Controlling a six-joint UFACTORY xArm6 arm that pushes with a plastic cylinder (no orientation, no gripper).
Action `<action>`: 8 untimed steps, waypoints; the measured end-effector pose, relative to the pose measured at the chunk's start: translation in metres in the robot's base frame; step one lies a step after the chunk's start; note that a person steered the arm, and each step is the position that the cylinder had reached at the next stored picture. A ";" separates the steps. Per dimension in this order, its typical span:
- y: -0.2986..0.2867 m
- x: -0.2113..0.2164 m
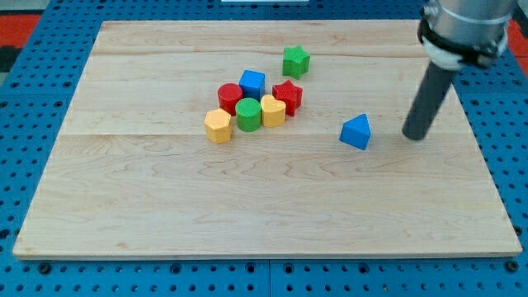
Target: Move the blue triangle closer to the red star
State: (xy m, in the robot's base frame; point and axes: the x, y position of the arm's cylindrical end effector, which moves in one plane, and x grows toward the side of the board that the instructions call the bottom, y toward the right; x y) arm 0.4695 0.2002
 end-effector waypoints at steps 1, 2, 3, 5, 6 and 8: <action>-0.008 0.013; -0.002 -0.015; -0.022 -0.013; -0.056 -0.008; -0.072 -0.010; -0.102 -0.019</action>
State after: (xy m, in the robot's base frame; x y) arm 0.4505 0.0986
